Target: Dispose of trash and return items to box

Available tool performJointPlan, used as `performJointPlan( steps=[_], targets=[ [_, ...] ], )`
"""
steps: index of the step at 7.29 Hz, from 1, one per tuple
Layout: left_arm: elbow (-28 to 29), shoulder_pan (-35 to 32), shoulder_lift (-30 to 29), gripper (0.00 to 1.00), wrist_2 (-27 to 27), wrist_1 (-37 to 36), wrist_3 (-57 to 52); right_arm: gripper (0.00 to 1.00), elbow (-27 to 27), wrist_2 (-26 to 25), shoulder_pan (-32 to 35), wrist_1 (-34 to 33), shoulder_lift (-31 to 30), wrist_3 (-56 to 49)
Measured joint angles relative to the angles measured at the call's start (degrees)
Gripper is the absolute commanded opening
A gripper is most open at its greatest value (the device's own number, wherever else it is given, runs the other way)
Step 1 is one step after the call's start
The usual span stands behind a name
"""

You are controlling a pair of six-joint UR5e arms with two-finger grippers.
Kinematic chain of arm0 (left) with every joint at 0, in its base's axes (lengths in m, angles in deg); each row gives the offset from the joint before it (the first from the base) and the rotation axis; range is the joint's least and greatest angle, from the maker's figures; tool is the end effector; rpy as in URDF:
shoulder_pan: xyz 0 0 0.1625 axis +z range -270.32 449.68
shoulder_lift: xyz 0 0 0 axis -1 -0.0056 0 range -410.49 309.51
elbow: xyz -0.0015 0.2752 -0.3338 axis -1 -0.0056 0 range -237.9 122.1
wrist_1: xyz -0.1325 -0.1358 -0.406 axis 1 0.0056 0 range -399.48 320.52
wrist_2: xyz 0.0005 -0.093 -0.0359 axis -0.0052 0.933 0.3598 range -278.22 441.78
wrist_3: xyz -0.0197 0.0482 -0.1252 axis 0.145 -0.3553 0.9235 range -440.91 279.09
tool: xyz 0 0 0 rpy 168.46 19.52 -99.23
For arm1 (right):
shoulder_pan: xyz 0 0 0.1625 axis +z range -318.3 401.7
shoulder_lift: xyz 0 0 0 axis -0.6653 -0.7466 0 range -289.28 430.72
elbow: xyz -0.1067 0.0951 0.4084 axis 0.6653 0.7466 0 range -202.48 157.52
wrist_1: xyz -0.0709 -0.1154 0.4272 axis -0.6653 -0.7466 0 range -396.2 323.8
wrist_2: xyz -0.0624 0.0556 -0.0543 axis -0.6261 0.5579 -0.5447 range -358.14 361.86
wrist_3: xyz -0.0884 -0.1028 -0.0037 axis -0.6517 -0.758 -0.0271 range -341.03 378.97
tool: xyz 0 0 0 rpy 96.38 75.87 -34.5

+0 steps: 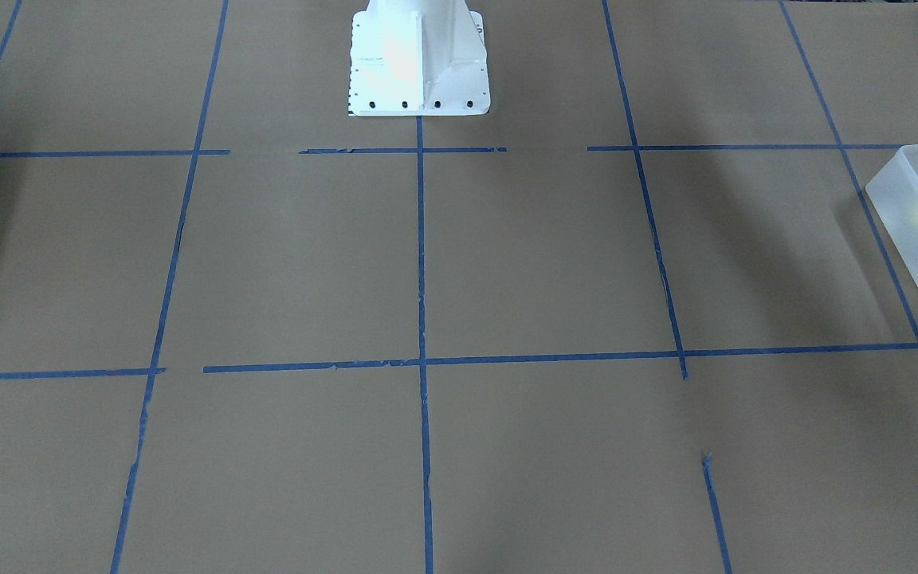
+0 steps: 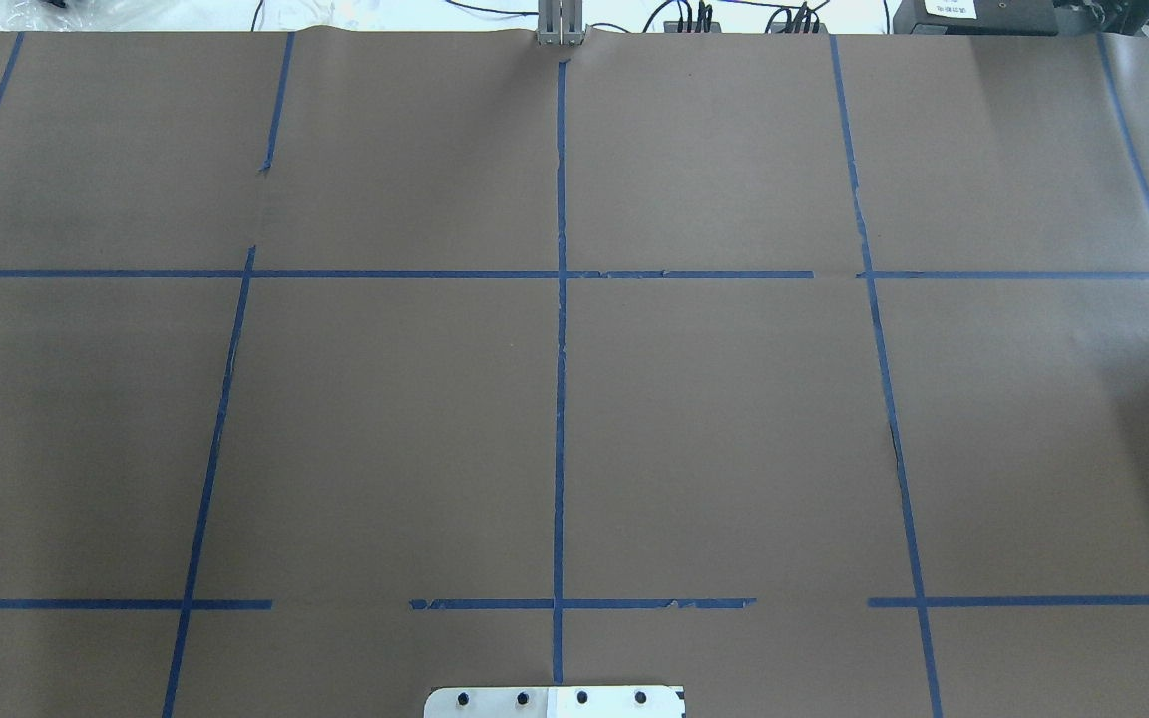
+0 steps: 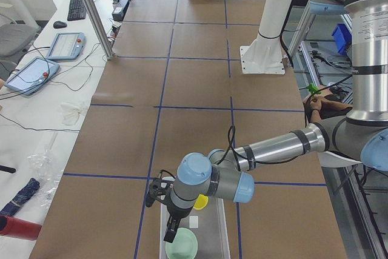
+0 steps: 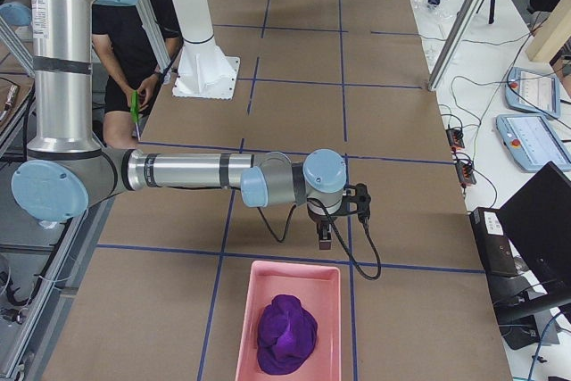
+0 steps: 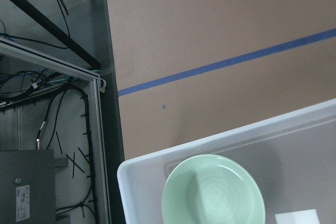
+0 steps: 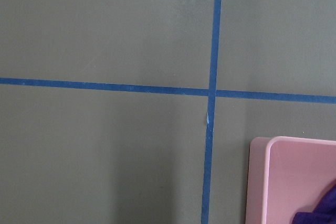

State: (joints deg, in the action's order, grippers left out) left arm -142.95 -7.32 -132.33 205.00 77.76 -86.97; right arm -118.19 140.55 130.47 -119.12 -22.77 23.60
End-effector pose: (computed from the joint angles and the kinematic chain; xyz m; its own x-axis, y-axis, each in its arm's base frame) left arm -0.1169 -0.4688 0.7735 0.8543 0.1322 -0.5026 0.0282 0.9539 0.2989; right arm 0.0204 -0.5147 0.6500 0.6569 -0.0556 0.7519 -0.0318 0.9943 0.1013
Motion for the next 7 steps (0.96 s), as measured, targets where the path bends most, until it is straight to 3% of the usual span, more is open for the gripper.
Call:
performJointPlan(
  steps=[3,7],
  targets=[
    [-8.26,1.32,-1.0,1.0,6.42,-12.06,5.89,1.0,-0.07,0.02,0.0,0.02,0.05,0.03],
    [-10.25,6.45,-2.73,1.0,9.84,-14.96,11.92,1.0,-0.01,0.09,0.0,0.03,0.03,0.03]
  ],
)
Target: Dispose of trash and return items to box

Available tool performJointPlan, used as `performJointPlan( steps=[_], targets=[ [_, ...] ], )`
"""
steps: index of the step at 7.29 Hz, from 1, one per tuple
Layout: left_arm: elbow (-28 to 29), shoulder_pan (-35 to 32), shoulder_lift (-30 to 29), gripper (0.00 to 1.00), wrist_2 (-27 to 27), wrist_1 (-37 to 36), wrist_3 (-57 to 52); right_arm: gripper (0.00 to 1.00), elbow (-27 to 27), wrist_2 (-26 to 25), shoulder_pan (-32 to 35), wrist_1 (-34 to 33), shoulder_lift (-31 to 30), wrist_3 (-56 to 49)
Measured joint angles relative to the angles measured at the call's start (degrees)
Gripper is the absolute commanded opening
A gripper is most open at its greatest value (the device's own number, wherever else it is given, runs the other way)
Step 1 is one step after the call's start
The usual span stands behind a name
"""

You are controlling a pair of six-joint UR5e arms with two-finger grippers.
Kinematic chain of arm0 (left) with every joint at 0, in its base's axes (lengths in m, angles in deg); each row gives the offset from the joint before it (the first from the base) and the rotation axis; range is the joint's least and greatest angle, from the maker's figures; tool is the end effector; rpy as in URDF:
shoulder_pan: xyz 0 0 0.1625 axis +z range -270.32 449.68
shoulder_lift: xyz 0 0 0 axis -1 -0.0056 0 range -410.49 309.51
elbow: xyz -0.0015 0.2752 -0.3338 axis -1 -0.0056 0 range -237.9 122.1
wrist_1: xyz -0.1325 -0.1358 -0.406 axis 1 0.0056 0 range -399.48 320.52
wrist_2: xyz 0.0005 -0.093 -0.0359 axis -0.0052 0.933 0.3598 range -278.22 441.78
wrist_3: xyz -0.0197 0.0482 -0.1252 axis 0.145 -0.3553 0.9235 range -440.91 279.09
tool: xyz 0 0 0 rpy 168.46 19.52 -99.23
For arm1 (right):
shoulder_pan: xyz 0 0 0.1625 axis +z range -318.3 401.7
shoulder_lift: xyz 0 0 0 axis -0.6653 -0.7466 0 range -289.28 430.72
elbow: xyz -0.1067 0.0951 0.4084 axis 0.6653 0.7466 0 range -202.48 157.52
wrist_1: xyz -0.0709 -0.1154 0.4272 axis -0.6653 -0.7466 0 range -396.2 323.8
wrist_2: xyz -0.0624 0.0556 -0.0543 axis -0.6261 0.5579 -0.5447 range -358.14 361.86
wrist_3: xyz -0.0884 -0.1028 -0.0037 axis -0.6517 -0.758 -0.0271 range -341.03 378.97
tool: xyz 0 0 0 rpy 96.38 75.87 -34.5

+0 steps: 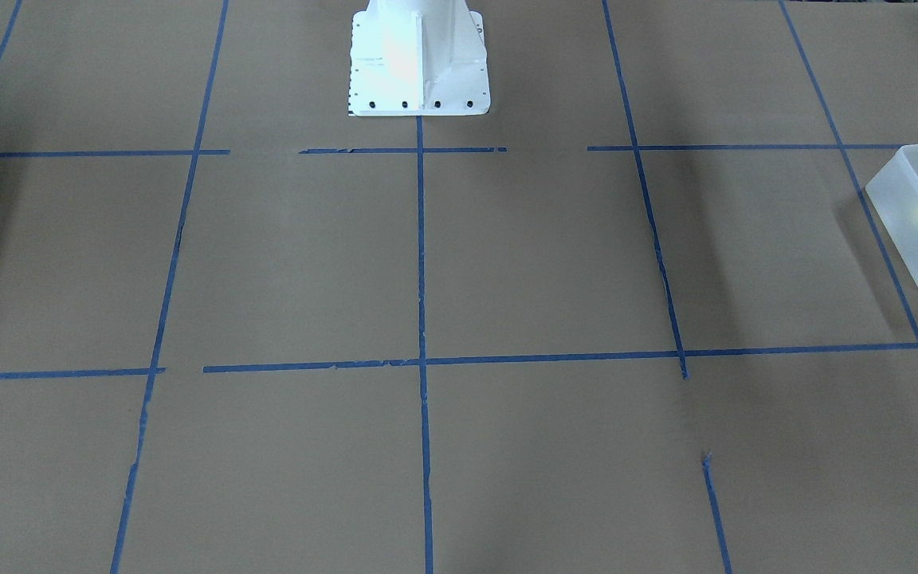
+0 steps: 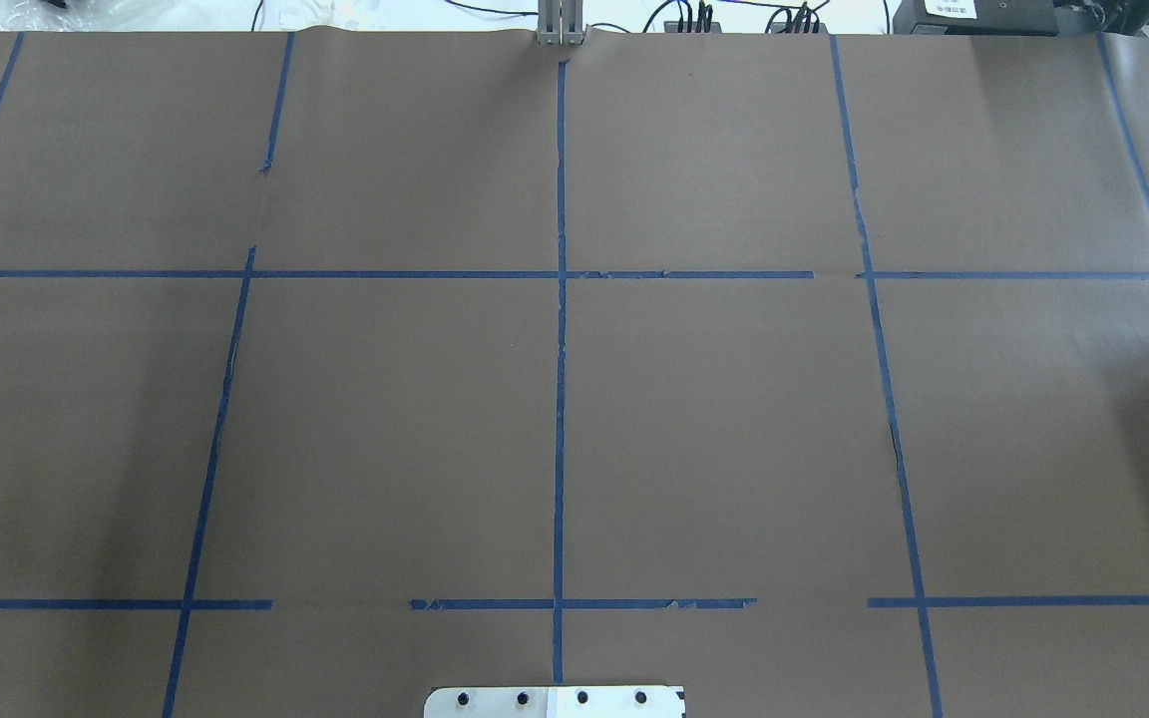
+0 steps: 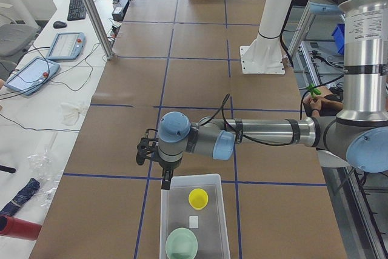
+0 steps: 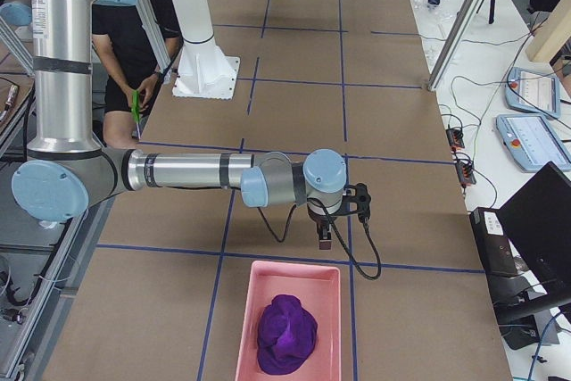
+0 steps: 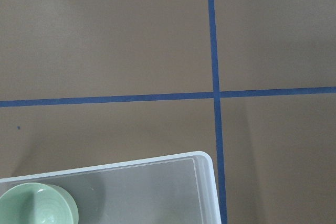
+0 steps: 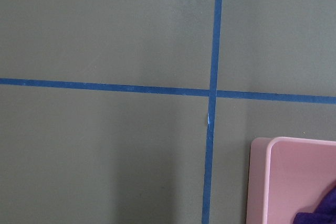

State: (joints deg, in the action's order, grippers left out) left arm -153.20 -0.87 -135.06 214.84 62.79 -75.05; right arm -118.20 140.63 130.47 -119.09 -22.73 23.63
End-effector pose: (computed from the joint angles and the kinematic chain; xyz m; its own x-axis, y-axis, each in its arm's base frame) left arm -0.0455 -0.5047 0.6701 0.7271 0.0360 -0.6855 0.0841 0.9864 0.1411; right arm 0.0202 -0.5150 0.6494 0.6558 -0.0563 0.7528 -0.0321 0.9942 0.1022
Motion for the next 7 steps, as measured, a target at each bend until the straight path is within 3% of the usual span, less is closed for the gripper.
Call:
performJointPlan(
  steps=[7],
  targets=[
    [-1.31,-0.1,-0.58,1.0,-0.01,-5.24,-3.9,1.0,0.5,0.0,0.0,-0.08,-0.05,-0.02]
  ],
)
